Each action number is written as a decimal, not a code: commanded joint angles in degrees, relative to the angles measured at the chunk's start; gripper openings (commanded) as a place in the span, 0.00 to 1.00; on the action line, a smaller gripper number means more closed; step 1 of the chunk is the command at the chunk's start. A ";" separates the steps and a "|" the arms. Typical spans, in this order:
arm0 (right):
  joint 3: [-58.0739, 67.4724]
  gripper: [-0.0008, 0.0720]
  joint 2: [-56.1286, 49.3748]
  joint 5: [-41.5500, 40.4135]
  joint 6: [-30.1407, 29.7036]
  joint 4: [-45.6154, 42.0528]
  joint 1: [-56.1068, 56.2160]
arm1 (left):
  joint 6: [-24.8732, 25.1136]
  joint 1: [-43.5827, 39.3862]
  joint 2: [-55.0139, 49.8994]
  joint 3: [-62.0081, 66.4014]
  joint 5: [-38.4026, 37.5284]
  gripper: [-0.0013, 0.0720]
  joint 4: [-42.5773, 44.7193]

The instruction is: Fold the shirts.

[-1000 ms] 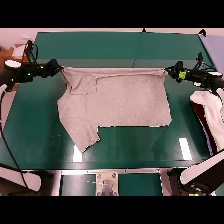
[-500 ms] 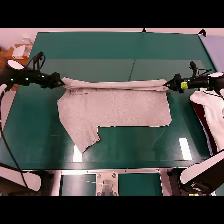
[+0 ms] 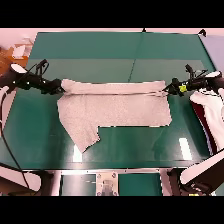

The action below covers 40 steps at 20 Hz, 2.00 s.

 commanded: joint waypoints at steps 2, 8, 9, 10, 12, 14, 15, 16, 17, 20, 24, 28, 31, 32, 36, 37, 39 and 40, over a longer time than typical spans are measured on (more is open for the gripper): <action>0.00 0.03 -0.04 -0.59 0.74 -0.50 1.25 | 0.04 -2.69 -0.46 -0.35 1.60 0.04 -0.26; 1.22 0.43 0.02 2.93 3.87 -0.85 -0.61 | -2.05 -1.90 -0.70 -0.28 -3.54 0.81 1.84; 1.84 0.44 0.17 4.81 5.18 -0.94 -1.49 | -3.78 -0.92 -0.61 -0.26 -5.29 0.84 1.77; 1.97 0.44 0.68 6.29 6.62 -1.18 -2.49 | -4.13 0.35 -0.57 -0.26 -7.65 0.84 1.57; 1.92 0.44 2.25 8.96 8.87 -3.32 -4.59 | -5.01 3.21 -0.57 -0.31 -15.21 0.84 1.66; -0.07 0.44 5.51 9.99 10.45 -7.06 -6.14 | -6.62 5.57 -0.46 -0.85 -22.99 0.84 1.66; -2.54 0.42 8.11 9.94 10.69 -8.50 -6.51 | -7.32 6.54 0.28 -2.23 -25.66 0.84 1.64; -5.73 0.37 10.91 9.62 10.69 -9.79 -6.60 | -7.52 7.21 1.95 -4.44 -26.56 0.84 1.66; -10.10 0.37 14.40 8.57 10.67 -11.15 -6.62 | -7.41 7.76 4.33 -7.58 -26.32 0.84 1.75; -24.70 0.37 25.42 4.74 10.60 -13.81 -6.97 | -5.95 8.87 14.69 -19.19 -24.72 0.84 4.94; -43.47 0.35 42.80 2.27 13.99 -13.97 -8.28 | -6.16 8.94 34.21 -37.20 -17.20 0.84 6.88; -59.74 0.41 58.62 -8.07 17.64 -10.82 -8.17 | -9.86 8.90 49.11 -53.29 -3.17 0.84 1.73; -67.06 0.43 61.20 -15.32 16.65 -2.32 -7.80 | -7.32 8.90 49.16 -60.06 3.89 0.84 -6.80; -68.63 0.44 60.96 -17.16 16.50 -0.94 -7.37 | -6.01 8.90 49.16 -61.75 5.79 0.84 -9.81; -70.69 0.44 58.45 -25.00 16.55 1.40 -3.65 | -3.80 8.79 49.16 -66.01 11.58 0.84 -16.65; -70.66 0.44 57.83 -26.95 16.55 2.54 -2.60 | -2.95 7.87 49.11 -66.93 12.70 0.84 -18.16; -70.66 0.52 56.43 -30.12 16.55 4.13 -0.85 | -3.02 2.56 48.28 -68.39 16.50 0.84 -20.85; -70.66 0.54 55.54 -30.75 16.55 4.35 -0.31 | -3.02 -0.94 47.32 -68.96 18.80 0.84 -22.62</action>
